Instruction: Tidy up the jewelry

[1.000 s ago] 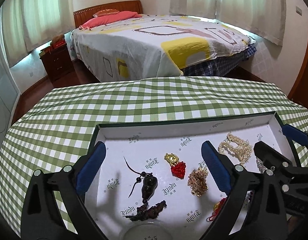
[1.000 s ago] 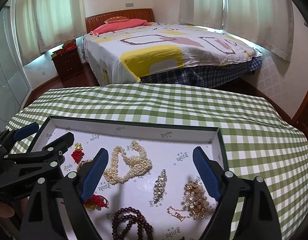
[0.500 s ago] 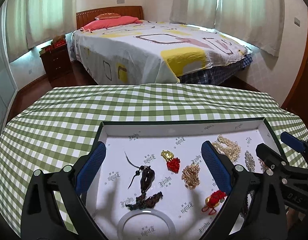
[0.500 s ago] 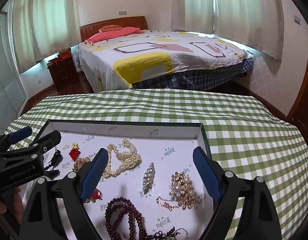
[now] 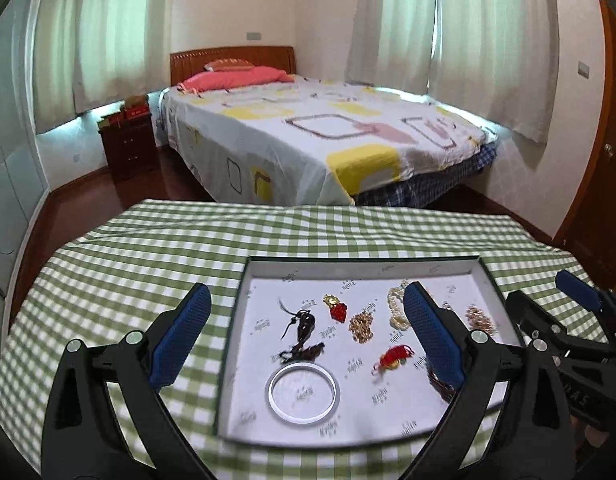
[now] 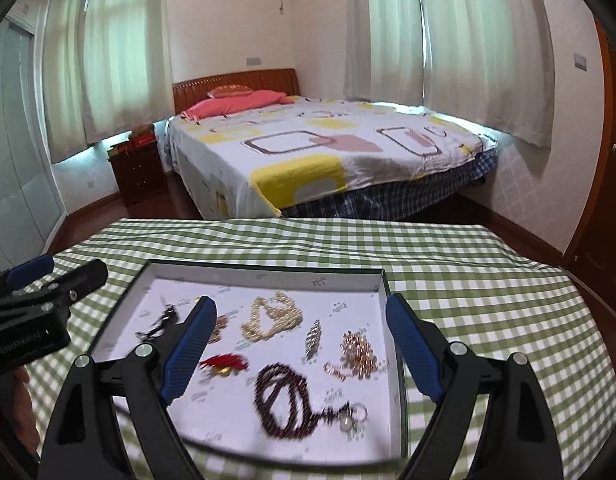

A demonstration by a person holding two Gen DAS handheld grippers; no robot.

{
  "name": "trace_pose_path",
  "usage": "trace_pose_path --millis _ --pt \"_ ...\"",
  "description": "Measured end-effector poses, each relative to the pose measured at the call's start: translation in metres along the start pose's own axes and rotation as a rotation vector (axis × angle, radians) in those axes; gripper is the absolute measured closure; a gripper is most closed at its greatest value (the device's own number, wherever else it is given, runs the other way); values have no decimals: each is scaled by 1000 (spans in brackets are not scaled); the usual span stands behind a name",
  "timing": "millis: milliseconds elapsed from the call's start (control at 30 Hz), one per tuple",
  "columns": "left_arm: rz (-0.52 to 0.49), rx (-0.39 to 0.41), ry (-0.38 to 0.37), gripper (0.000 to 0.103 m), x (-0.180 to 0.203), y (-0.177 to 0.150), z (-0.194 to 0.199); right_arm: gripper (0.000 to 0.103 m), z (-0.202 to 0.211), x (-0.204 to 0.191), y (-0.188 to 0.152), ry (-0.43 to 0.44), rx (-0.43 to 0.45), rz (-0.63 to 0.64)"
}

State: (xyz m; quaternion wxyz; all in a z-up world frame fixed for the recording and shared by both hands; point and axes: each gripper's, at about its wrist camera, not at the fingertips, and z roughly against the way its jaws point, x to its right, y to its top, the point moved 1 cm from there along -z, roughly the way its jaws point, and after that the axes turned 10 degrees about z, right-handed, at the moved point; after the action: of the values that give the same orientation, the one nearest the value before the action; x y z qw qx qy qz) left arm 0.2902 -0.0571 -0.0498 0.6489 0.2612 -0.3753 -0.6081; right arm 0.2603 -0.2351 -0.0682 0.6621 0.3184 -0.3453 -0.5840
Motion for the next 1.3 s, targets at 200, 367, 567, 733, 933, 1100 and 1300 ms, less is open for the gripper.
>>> trace_pose_path --millis 200,367,567,733,933,1100,1300 --pt "11 58 15 5 -10 -5 64 19 61 -7 -6 -2 54 11" --pt "26 73 11 5 -17 -19 114 19 108 -13 -12 -1 95 22" --pt "28 123 15 5 -23 -31 167 19 154 -22 -18 11 140 34" --pt "37 153 11 5 -28 -36 204 19 185 -28 -20 15 177 42" --pt "46 187 10 4 -32 -42 236 18 217 -31 -24 3 223 41" --pt "51 212 16 4 -37 -47 253 18 232 -34 -26 -2 247 46" --pt "59 221 22 4 -42 -52 262 18 240 -36 -28 -3 262 49"
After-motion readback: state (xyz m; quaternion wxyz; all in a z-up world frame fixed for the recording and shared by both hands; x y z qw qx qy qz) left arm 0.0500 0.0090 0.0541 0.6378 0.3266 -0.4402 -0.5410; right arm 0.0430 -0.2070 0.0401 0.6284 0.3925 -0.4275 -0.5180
